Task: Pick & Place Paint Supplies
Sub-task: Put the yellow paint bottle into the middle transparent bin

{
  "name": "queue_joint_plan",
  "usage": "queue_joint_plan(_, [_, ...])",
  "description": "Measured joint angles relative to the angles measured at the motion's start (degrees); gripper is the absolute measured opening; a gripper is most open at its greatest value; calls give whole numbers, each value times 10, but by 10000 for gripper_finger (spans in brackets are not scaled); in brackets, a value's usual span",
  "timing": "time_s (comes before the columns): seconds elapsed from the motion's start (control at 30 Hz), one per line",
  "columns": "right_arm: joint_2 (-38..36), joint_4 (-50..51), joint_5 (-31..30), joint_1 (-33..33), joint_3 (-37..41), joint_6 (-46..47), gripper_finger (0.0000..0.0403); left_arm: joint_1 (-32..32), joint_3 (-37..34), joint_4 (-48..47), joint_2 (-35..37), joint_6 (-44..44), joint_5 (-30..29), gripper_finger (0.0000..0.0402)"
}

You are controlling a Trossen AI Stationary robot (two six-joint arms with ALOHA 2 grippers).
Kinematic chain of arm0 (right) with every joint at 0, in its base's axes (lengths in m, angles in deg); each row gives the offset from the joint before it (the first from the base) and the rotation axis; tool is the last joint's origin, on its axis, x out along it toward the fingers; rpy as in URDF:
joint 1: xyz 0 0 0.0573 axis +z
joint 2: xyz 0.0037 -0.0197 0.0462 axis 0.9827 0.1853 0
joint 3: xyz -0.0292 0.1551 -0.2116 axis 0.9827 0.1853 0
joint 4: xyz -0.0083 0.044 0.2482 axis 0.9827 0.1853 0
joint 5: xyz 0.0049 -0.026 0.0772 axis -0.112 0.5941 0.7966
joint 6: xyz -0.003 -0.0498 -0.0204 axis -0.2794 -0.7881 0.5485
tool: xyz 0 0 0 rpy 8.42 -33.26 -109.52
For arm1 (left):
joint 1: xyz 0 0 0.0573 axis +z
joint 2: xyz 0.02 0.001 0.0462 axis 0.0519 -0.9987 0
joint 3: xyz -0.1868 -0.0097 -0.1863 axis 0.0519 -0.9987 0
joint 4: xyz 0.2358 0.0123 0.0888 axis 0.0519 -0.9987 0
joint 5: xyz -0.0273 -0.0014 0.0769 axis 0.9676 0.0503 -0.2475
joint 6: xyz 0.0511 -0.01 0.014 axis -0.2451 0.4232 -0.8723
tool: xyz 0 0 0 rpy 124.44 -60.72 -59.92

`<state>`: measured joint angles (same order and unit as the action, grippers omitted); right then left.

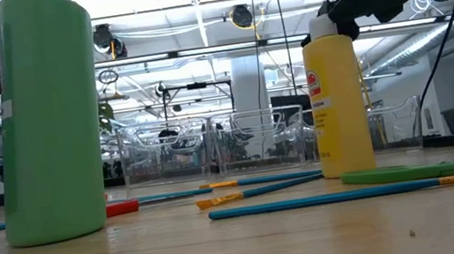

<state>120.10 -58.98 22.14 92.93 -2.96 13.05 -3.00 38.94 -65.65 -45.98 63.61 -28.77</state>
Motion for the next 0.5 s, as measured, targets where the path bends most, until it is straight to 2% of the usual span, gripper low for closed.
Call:
queue_joint_plan(0.2, [-4, 0, -5, 0, 0, -1, 239, 0, 0, 0, 0, 0, 0, 47])
queue_joint_plan(0.5, [-5, 24, -5, 0, 0, 0, 146, 0, 0, 0, 0, 0, 0, 47])
